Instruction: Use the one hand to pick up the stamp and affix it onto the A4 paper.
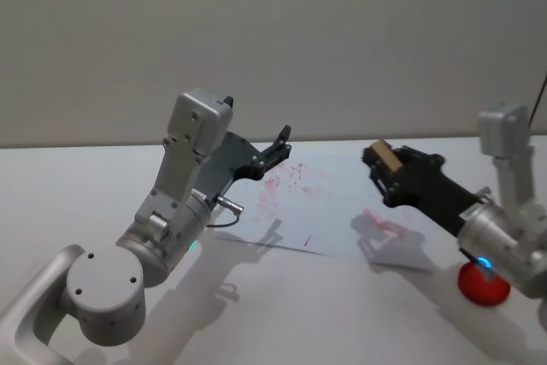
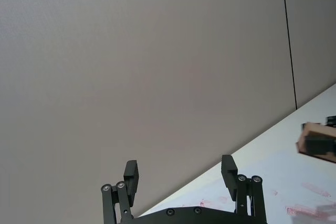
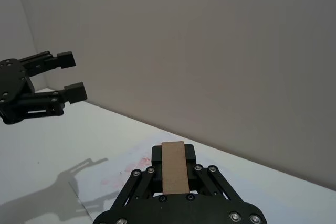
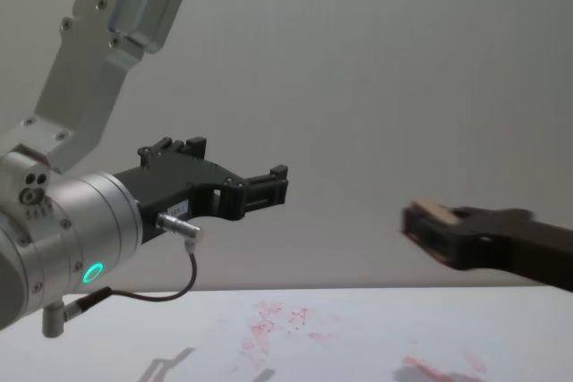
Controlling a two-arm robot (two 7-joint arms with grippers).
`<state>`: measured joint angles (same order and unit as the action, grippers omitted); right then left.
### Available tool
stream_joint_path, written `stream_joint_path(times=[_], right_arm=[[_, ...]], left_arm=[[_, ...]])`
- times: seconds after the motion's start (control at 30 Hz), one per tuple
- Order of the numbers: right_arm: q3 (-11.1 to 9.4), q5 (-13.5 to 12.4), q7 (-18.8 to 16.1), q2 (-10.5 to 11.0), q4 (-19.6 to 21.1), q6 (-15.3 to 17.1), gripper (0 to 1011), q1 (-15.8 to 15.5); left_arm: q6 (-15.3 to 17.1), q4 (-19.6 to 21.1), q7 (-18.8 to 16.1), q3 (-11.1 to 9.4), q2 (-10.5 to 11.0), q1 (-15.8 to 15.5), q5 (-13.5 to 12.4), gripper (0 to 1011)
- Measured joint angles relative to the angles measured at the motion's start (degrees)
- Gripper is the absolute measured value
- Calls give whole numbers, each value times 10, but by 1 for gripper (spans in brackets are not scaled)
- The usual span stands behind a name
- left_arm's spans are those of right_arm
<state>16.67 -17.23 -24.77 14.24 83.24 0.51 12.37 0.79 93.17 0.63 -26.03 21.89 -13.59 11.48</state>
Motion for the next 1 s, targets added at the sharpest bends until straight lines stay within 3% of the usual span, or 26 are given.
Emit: stream_joint_path(times=[0.1,0.17,0.27,0.47,0.67,1.0], right_arm=[[-12,-17,21,29,45,10,219,-37],[-14,-21,25,33,50,12,219,-42],[-30,-38,54,74,97,25,219,-95],[-52,-54,88,124,141,37,219,-159],[-65,-59,106,155,164,42,219,-197],[-71,-58,111,175,175,60,219,-218]], left_arm=[[0,0,0,0,0,0,0,1001],[0,0,0,0,0,0,0,1001],[0,0,0,0,0,0,0,1001],[0,0,0,0,0,0,0,1001],[0,0,0,0,0,0,0,1001],[0,0,0,0,0,0,0,1001]])
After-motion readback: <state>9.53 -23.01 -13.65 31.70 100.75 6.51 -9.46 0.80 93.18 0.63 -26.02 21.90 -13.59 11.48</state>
